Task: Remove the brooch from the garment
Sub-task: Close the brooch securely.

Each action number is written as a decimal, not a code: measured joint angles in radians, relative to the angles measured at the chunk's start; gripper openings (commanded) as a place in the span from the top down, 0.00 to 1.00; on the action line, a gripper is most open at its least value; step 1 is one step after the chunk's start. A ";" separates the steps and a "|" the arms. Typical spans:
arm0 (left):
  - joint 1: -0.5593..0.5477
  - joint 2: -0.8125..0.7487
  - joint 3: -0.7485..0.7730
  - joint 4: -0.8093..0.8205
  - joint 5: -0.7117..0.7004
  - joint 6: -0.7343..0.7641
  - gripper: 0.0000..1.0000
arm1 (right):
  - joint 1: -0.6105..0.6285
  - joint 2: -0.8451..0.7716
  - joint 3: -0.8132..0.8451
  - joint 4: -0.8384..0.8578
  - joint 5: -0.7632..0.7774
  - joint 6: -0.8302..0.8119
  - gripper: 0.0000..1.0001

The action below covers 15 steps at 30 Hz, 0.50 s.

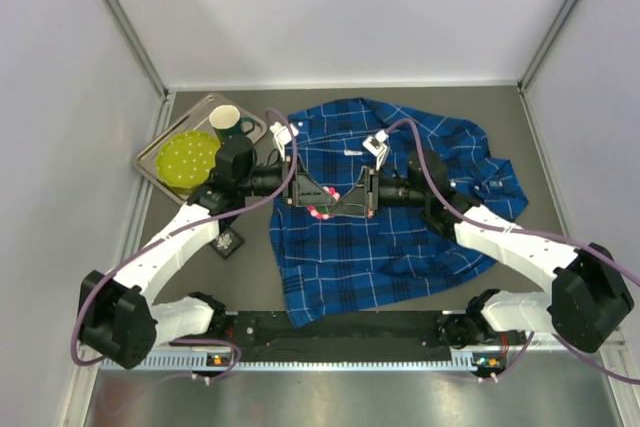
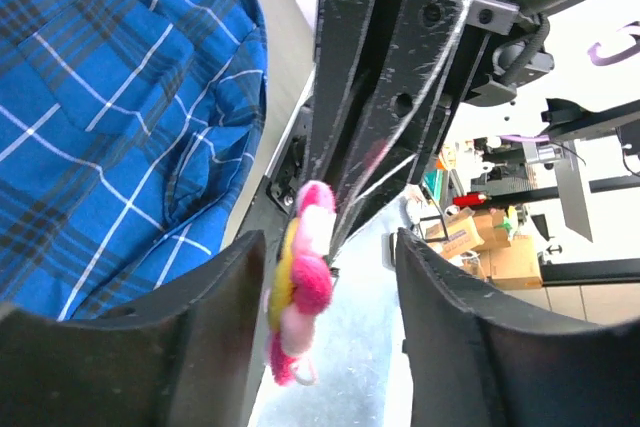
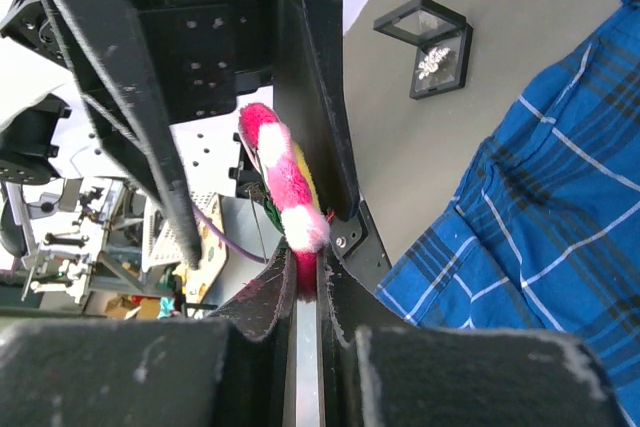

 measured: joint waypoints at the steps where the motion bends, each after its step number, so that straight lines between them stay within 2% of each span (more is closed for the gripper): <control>1: -0.001 -0.006 0.000 0.013 0.003 -0.008 0.37 | 0.000 0.000 0.000 0.011 -0.002 0.001 1.00; 7: -0.002 -0.034 -0.002 0.058 0.009 -0.040 0.37 | 0.000 0.000 -0.006 0.047 -0.006 0.009 1.00; 15: 0.007 -0.061 -0.034 0.087 0.014 -0.051 0.44 | 0.000 0.005 -0.019 0.102 -0.023 0.054 1.00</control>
